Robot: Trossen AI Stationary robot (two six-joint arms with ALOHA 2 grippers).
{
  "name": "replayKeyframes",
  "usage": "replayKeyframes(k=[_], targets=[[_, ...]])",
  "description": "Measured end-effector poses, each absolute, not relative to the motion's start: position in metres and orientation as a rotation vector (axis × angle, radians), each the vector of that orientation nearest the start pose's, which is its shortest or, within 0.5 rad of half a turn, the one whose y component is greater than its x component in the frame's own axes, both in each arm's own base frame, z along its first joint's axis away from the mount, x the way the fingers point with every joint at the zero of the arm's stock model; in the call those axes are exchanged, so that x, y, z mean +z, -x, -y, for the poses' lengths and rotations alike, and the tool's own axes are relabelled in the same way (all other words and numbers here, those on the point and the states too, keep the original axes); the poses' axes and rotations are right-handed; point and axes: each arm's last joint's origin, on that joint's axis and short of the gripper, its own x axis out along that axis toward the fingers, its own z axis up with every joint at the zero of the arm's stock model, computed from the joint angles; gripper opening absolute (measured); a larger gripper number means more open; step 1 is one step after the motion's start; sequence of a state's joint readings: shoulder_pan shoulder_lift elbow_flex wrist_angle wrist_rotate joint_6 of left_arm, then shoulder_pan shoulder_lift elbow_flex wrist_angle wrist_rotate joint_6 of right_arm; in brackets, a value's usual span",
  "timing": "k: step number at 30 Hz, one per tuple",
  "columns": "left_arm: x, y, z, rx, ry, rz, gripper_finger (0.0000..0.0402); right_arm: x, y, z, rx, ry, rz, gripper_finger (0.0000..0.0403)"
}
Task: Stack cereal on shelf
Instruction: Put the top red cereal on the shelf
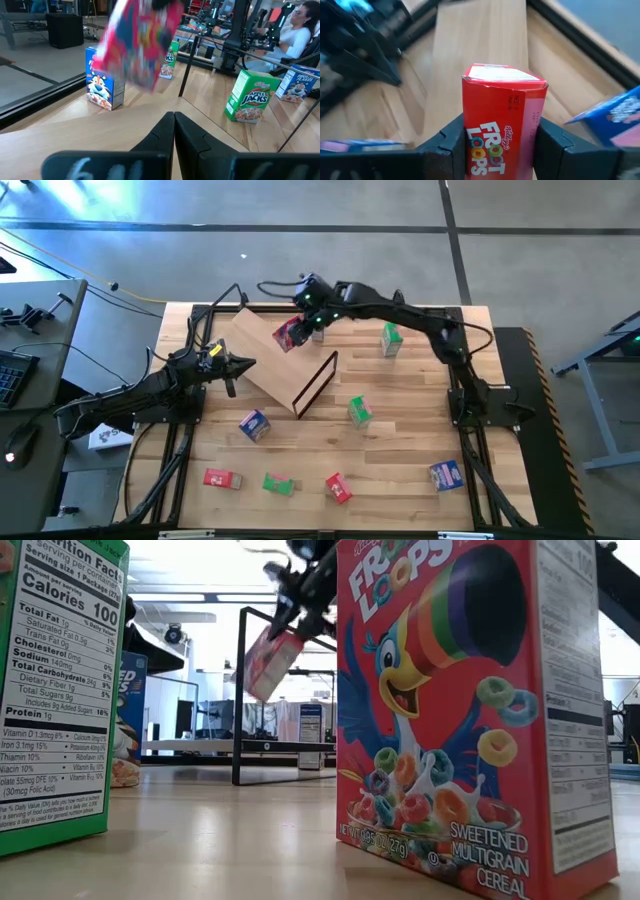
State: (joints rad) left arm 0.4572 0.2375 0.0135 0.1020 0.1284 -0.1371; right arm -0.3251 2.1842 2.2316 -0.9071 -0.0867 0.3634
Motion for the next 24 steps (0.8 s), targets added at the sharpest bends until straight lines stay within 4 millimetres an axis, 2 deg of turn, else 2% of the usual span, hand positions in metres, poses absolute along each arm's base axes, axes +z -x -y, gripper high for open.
replayKeyframes(k=[3,9,24], targets=[[0.158,-0.102,-0.046,0.336,0.171,-0.095,0.0005,0.301,-0.461,0.149,-0.371,-0.505,-0.835,0.0147],[0.158,-0.102,-0.046,0.336,0.171,-0.095,0.0005,0.285,-0.471,0.15,-0.388,-0.47,-0.845,0.0147],[0.158,-0.102,-0.045,0.321,0.173,-0.098,0.0005,0.268,-0.485,0.152,-0.398,-0.382,-0.811,0.0147]])
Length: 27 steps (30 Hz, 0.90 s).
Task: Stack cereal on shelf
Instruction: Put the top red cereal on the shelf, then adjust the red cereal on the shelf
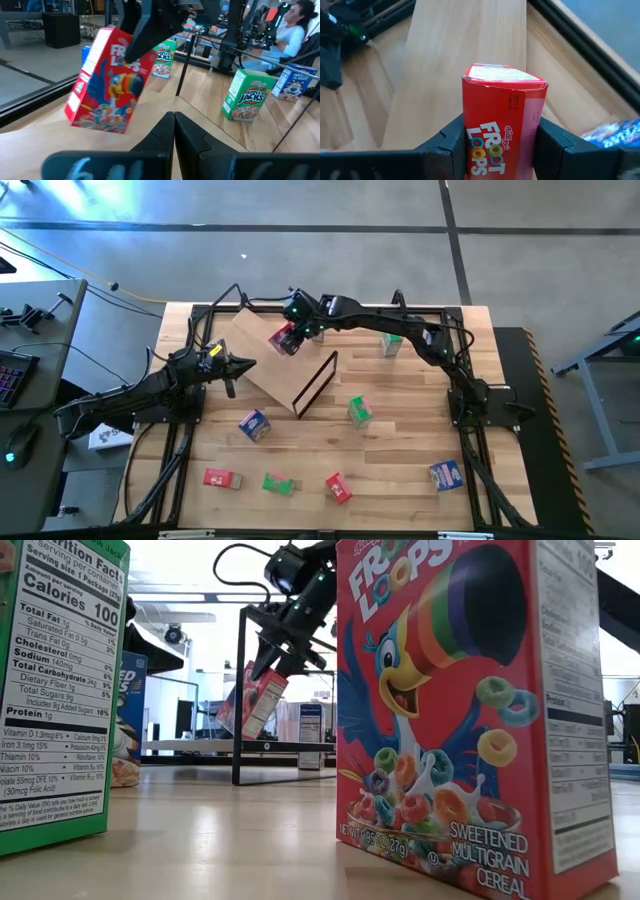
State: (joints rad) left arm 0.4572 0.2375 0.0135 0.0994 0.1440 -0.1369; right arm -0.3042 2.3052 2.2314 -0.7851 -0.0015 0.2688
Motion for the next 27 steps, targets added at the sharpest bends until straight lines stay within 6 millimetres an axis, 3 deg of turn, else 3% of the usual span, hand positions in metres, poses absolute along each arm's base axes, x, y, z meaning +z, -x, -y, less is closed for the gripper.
replayKeyframes(k=[14,24,27], targets=[[0.158,-0.102,-0.045,0.32,0.173,-0.097,0.0005,0.268,-0.492,0.148,-0.4,-0.335,-0.765,0.0223],[0.157,-0.102,-0.045,0.319,0.174,-0.102,0.0005,0.273,-0.496,0.15,-0.407,-0.286,-0.713,0.0229],[0.156,-0.101,-0.045,0.32,0.178,-0.115,0.0005,0.286,-0.493,0.147,-0.385,-0.253,-0.729,0.022]])
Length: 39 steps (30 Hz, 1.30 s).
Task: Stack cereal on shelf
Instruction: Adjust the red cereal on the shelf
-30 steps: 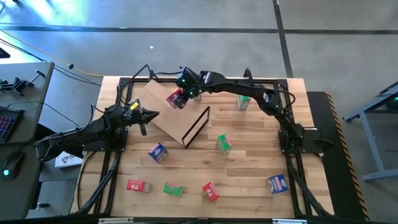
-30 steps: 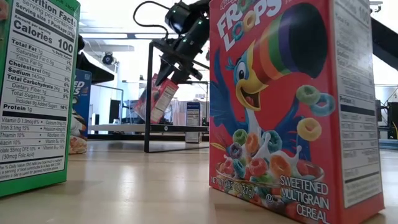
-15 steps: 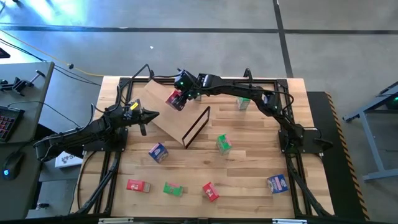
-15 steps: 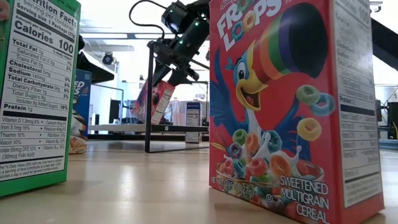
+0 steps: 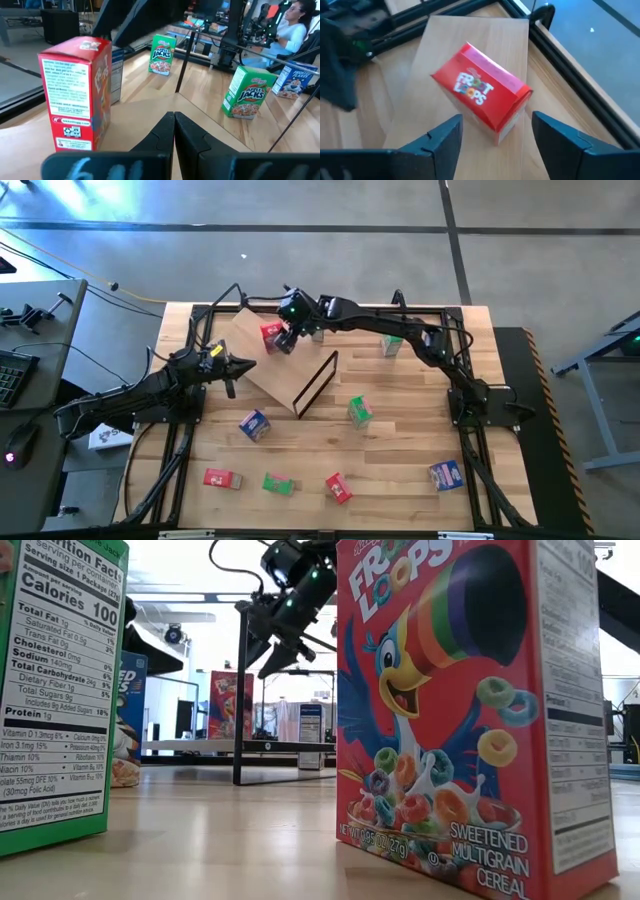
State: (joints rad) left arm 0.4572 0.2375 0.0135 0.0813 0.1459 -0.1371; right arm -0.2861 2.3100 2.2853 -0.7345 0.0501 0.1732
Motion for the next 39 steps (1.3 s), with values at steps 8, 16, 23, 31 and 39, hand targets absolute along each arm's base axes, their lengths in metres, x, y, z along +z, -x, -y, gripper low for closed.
replayKeyframes(k=[8,16,23,31,39], targets=[[0.152,-0.102,-0.043,0.302,0.198,-0.156,0.0005,0.332,-0.45,0.117,-0.357,0.003,-0.886,0.0108],[0.152,-0.108,-0.043,0.356,0.204,-0.15,0.0005,0.305,-0.422,0.109,-0.272,0.097,-0.688,0.0014],[0.159,-0.118,-0.049,0.395,0.213,-0.127,0.0005,0.318,-0.357,0.089,-0.255,0.119,-0.33,0.0004],[0.173,-0.138,-0.061,0.412,0.183,-0.204,0.0005,0.293,-0.29,0.056,-0.243,0.124,-0.158,0.0],[0.187,-0.167,-0.075,0.408,0.128,-0.332,0.0005,0.246,-0.257,0.048,-0.221,0.127,-0.023,0.0]])
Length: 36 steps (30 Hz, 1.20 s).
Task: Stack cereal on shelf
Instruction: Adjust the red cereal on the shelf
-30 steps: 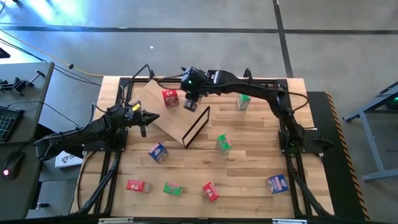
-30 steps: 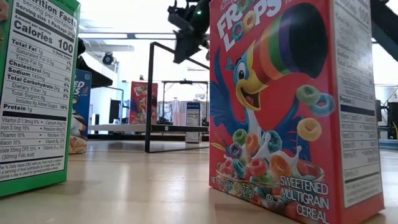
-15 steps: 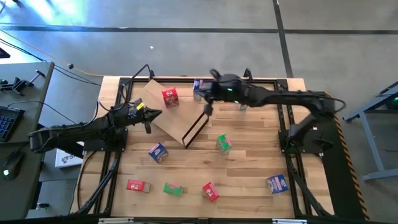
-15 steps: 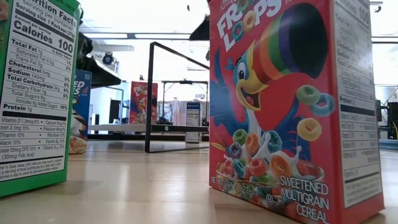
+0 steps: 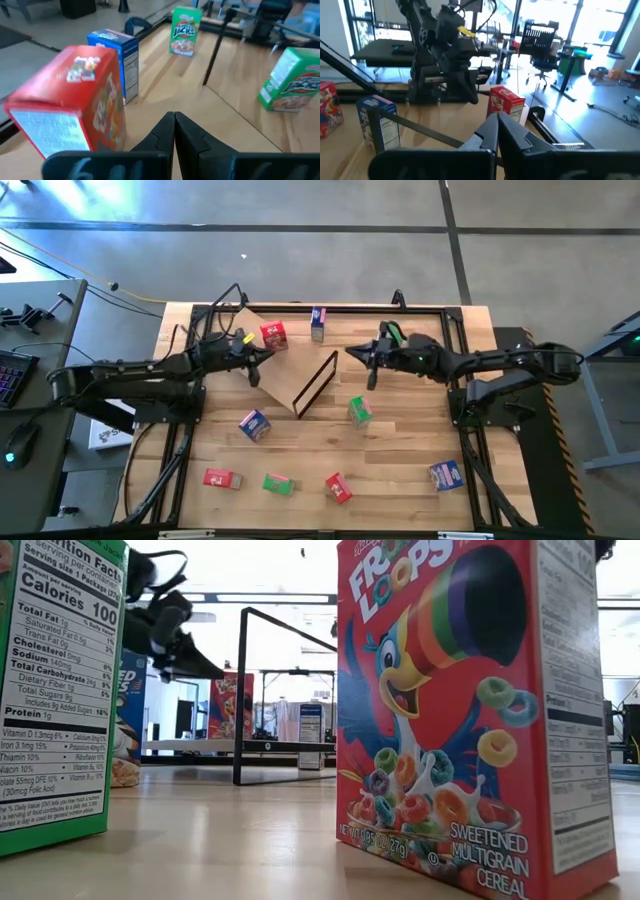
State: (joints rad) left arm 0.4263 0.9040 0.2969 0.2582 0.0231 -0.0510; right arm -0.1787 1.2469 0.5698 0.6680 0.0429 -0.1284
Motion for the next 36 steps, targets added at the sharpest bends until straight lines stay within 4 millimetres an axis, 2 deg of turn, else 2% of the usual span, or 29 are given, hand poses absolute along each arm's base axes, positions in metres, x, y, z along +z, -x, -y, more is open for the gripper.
replayKeyframes(k=[7,10,17,24,29,36], targets=[[0.209,-0.191,-0.086,0.402,0.147,-0.491,0.0005,0.229,-0.246,0.044,-0.169,0.111,-0.011,0.0],[0.209,-0.197,-0.088,0.399,0.149,-0.525,0.0005,0.222,-0.242,0.042,-0.162,0.106,-0.009,0.0],[0.199,-0.204,-0.092,0.406,0.189,-0.581,0.0005,0.215,-0.239,0.042,-0.174,0.083,-0.024,0.0],[0.189,-0.209,-0.093,0.425,0.229,-0.621,0.0005,0.21,-0.234,0.061,-0.243,0.057,-0.072,0.0],[0.183,-0.211,-0.095,0.489,0.22,-0.645,0.0005,0.212,-0.231,0.07,-0.233,0.093,-0.069,0.0],[0.182,-0.209,-0.099,0.654,0.188,-0.65,0.0005,0.21,-0.23,0.07,-0.197,0.115,-0.097,0.0]])
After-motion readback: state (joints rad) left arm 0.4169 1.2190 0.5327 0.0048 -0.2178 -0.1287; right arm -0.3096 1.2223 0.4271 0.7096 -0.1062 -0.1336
